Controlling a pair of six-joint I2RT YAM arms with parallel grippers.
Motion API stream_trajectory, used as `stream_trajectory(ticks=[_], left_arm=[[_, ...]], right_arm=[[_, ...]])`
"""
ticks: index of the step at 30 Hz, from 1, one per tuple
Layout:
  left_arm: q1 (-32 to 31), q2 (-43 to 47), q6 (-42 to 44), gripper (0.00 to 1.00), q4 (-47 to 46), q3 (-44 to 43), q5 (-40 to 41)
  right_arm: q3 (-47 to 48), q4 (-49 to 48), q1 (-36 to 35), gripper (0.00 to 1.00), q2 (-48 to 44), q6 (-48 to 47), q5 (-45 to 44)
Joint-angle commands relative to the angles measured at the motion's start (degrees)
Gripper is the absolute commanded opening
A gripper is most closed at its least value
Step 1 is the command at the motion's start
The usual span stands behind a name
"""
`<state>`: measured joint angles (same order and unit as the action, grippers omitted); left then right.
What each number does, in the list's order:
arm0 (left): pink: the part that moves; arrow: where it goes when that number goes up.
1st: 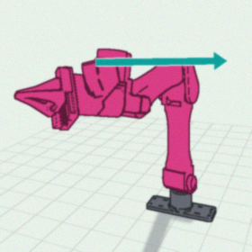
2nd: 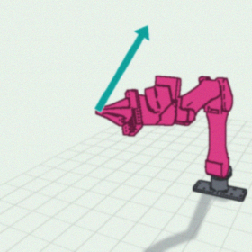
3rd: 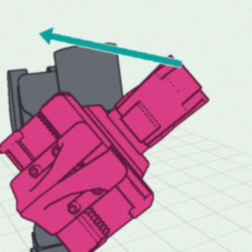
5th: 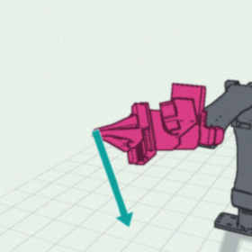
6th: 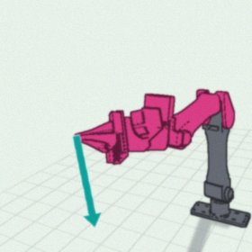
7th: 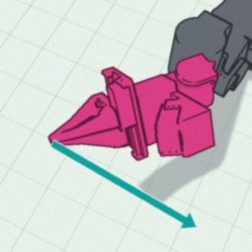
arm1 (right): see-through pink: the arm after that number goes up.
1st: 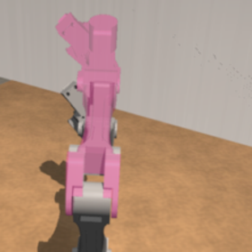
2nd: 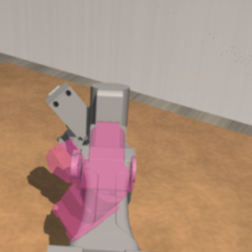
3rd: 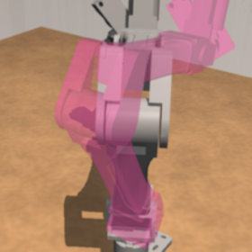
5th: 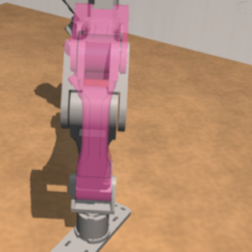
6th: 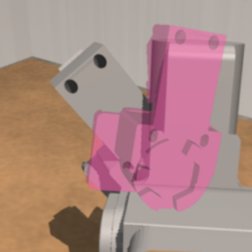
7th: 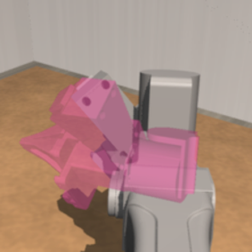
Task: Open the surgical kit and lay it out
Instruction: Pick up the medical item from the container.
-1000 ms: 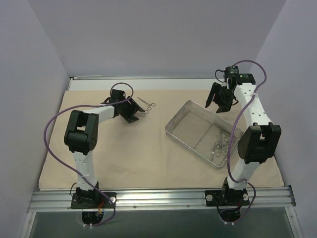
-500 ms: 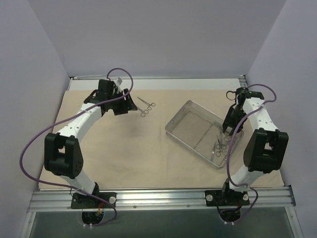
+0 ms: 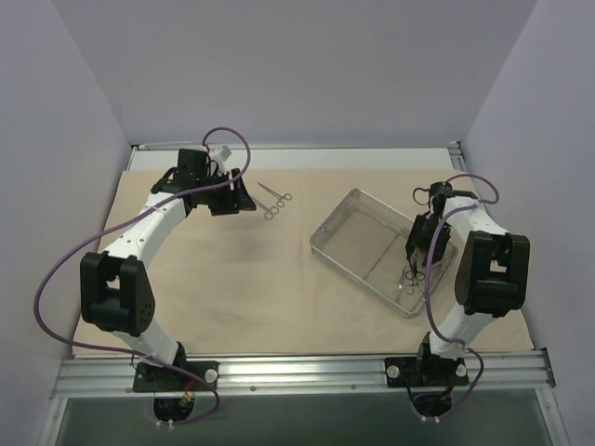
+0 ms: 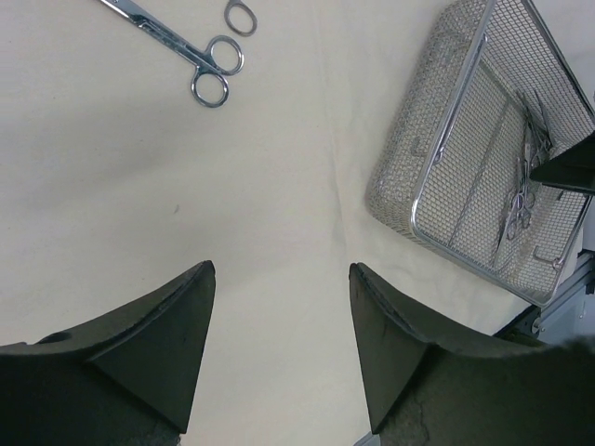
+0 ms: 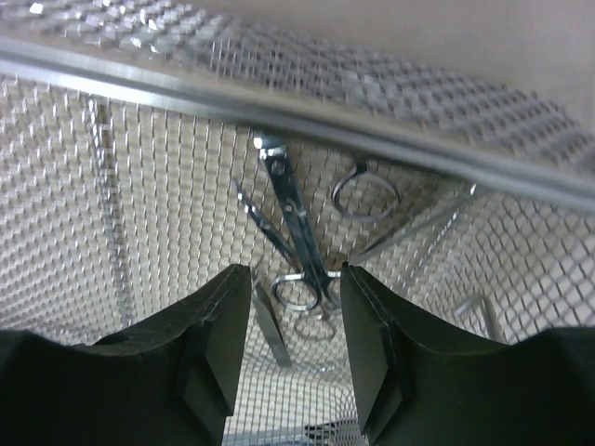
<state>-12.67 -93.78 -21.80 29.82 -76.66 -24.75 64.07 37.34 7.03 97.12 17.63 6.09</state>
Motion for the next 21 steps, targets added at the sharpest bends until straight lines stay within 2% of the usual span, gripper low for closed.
stream_trajectory(ticks=[1,8,10,11,12,13,17,21], left_arm=[[0.89,0.26,1.06,0.68,0.32,-2.7,-1.88],[1.59,0.61,0.27,0.68,1.02,-2.44,-1.79],[1.68,1.05,0.01,0.68,1.11,-2.18,-1.62],[1.68,1.31,-0.08,0.68,1.2,-2.09,-1.53],[1.68,1.49,-0.17,0.68,1.29,-2.26,-1.44],[1.68,1.75,-0.17,0.68,1.64,-2.35,-1.26],[1.68,2.2,-1.04,0.67,2.08,-3.23,-1.7],[1.5,1.76,-2.72,0.67,0.94,-3.58,-5.38]], right_arm=[[-0.79,-2.88,-0.35,0.43,2.63,-2.15,-2.92],[-0.62,-6.58,-0.35,0.38,9.57,-5.5,-5.38],[-0.18,-6.23,-0.26,0.26,10.89,-5.76,-4.34],[0.08,-5.71,-0.43,0.17,11.94,-5.5,-3.63],[0.87,-4.4,-0.7,0.04,12.12,-5.24,-3.02],[1.23,-3.77,-0.96,0.0,11.34,-5.06,-2.05],[5.0,0.18,-3.15,0.0,5.9,-2.87,-1.17],[10.45,5.97,-4.21,0.0,1.94,-0.76,2.69]])
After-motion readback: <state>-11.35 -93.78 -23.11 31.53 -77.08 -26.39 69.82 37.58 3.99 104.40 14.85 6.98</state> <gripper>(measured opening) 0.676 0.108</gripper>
